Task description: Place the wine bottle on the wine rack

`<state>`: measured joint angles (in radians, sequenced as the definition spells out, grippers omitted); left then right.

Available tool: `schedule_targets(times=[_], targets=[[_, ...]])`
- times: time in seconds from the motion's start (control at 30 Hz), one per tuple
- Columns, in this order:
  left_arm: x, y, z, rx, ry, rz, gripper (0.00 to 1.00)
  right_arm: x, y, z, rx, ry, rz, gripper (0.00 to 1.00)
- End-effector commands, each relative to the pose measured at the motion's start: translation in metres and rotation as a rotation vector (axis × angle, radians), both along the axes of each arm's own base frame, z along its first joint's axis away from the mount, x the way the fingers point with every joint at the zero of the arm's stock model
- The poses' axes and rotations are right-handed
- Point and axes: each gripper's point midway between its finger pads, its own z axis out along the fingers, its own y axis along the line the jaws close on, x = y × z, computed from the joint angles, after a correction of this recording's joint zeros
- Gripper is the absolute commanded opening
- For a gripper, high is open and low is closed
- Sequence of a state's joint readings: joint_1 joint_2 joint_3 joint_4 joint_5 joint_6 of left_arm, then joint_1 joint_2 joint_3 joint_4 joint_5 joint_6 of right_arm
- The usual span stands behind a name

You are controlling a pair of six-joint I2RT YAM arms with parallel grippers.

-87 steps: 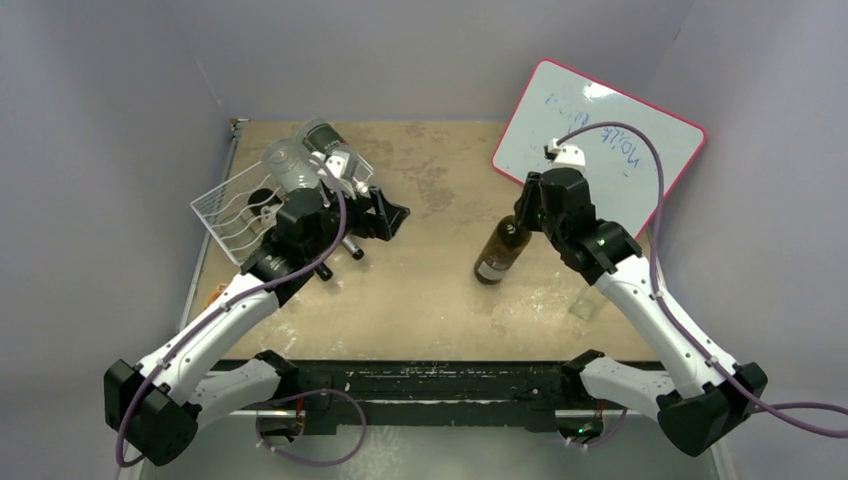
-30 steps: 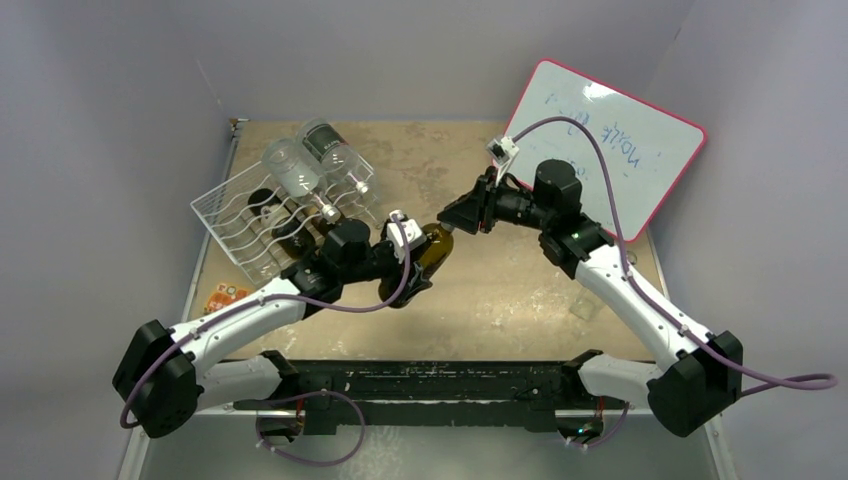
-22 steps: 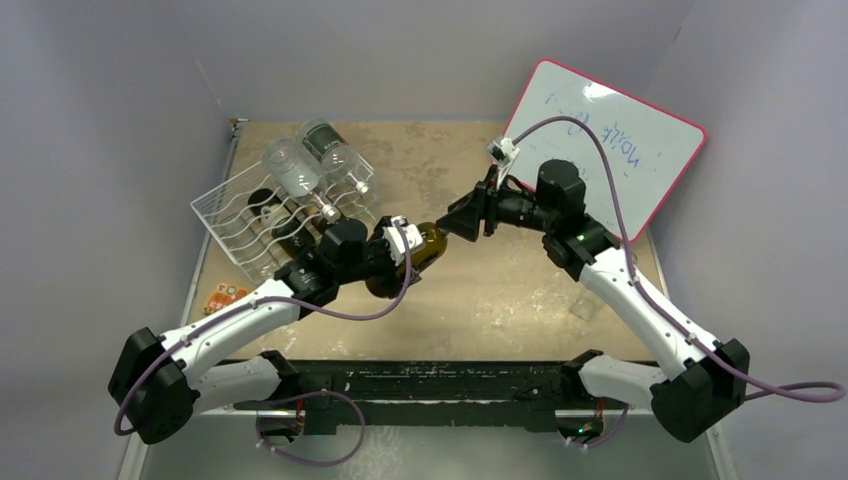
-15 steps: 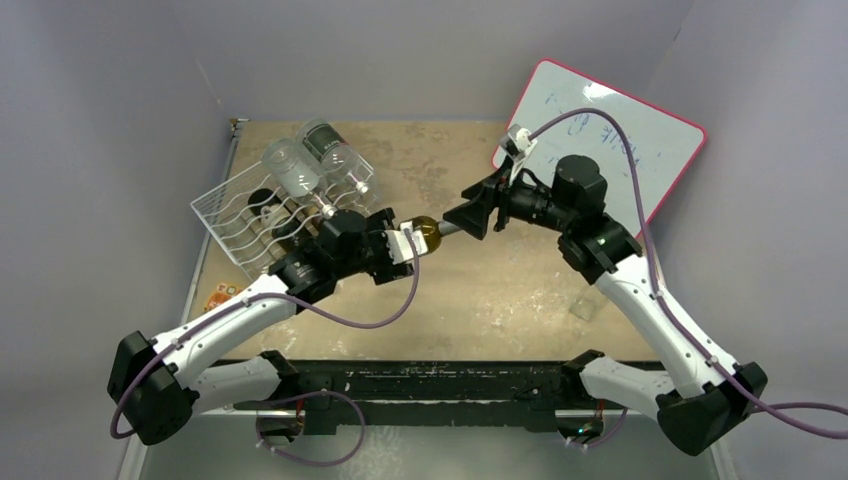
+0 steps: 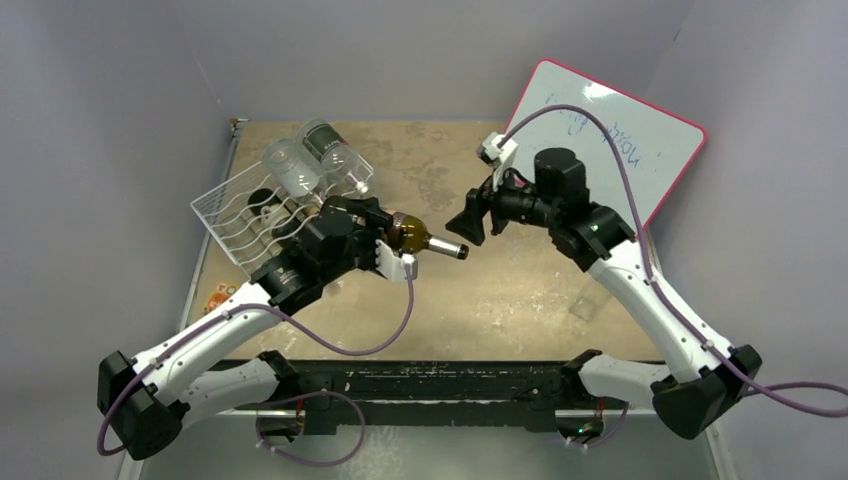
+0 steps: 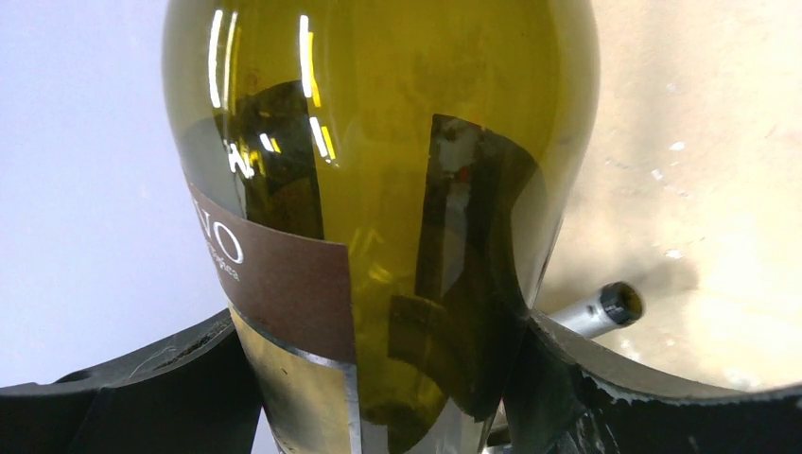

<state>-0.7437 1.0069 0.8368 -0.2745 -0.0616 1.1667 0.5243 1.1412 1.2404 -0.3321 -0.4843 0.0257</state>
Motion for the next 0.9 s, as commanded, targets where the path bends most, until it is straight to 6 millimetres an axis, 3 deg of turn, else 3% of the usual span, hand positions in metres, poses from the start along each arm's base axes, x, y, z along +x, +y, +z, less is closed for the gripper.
schedule_targets(times=[0.0,0.5,0.87], targets=[[0.01,0.004,0.067,0.013,-0.277,-0.018,0.0,-0.008,0.013,-0.015,-0.098,0.004,0.045,0.77],[0.006,0.011,0.064,0.076,-0.304,-0.033,0.0,-0.021,0.067,-0.067,-0.17,0.128,0.209,0.74],[0.005,0.012,0.067,0.062,-0.306,-0.027,0.0,-0.029,0.087,-0.077,-0.175,0.188,0.272,0.47]])
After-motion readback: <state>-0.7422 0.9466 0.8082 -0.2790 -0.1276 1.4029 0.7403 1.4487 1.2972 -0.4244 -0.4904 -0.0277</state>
